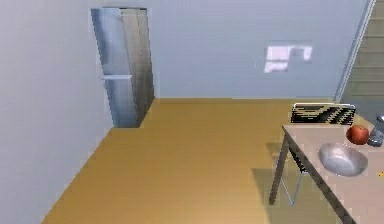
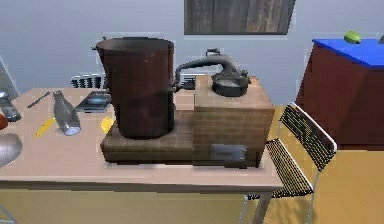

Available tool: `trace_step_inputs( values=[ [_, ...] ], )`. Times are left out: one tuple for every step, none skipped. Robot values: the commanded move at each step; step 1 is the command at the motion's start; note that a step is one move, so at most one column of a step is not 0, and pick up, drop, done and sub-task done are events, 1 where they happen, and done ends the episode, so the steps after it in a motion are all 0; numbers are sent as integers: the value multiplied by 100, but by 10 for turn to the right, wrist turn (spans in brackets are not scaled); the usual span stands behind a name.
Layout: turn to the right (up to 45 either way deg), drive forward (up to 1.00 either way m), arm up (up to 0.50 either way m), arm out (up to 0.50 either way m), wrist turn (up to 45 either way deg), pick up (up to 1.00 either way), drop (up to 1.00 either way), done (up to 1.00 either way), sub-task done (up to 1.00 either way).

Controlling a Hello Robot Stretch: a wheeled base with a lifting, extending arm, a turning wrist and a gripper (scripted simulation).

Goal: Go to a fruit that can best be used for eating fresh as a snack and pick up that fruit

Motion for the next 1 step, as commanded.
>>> trace_step_inputs(
  values=[
    [-210,0,0,0,0,0,0,0,0]
  ],
)
